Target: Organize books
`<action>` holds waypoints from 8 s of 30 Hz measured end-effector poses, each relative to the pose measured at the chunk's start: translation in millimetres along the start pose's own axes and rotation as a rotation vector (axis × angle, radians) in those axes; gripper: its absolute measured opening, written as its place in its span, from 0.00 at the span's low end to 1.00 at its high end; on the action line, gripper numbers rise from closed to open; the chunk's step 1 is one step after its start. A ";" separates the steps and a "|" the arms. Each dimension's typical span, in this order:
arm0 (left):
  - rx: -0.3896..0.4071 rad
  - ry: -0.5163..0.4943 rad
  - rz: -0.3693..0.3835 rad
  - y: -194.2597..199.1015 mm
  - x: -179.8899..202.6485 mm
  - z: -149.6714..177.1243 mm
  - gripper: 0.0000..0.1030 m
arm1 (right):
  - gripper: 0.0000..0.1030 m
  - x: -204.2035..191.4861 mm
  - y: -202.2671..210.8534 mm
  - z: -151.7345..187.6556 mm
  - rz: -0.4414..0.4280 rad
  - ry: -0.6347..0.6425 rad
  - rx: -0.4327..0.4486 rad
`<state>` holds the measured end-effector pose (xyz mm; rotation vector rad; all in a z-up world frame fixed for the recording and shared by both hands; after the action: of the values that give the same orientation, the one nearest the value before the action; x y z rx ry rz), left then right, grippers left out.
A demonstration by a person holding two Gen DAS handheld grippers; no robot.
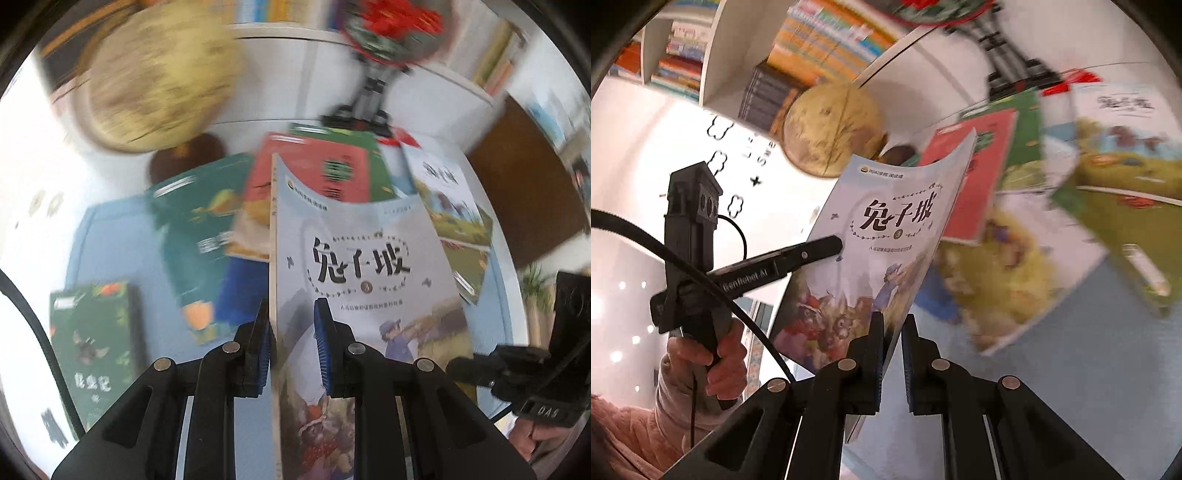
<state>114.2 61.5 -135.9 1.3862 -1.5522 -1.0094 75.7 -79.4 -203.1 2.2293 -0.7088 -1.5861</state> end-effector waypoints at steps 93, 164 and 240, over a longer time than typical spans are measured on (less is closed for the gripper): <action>-0.050 0.181 0.086 -148.1 -36.5 -61.8 0.32 | 0.57 84.0 -79.0 -108.9 0.447 0.035 0.045; -0.217 0.006 0.289 -85.3 38.3 74.8 0.22 | 0.07 103.4 1.1 18.6 0.022 -0.100 -0.094; -0.026 0.323 -0.081 -12.7 -276.8 94.0 0.29 | 0.22 -94.8 -216.1 6.8 0.045 0.090 -0.162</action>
<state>51.4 340.8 -196.8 1.5198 -1.2495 -0.8023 90.2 152.8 -243.1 2.1372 -0.5799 -1.4578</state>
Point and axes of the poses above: each gripper's, at about its wrist camera, not at the fingertips, and y roughly against the way its jaws point, x to its right, z to its underside, the point moved 7 cm from there along -y, roughly the way its jaws point, and after that the axes turned 3 degrees about -z, right-handed, at the moved point
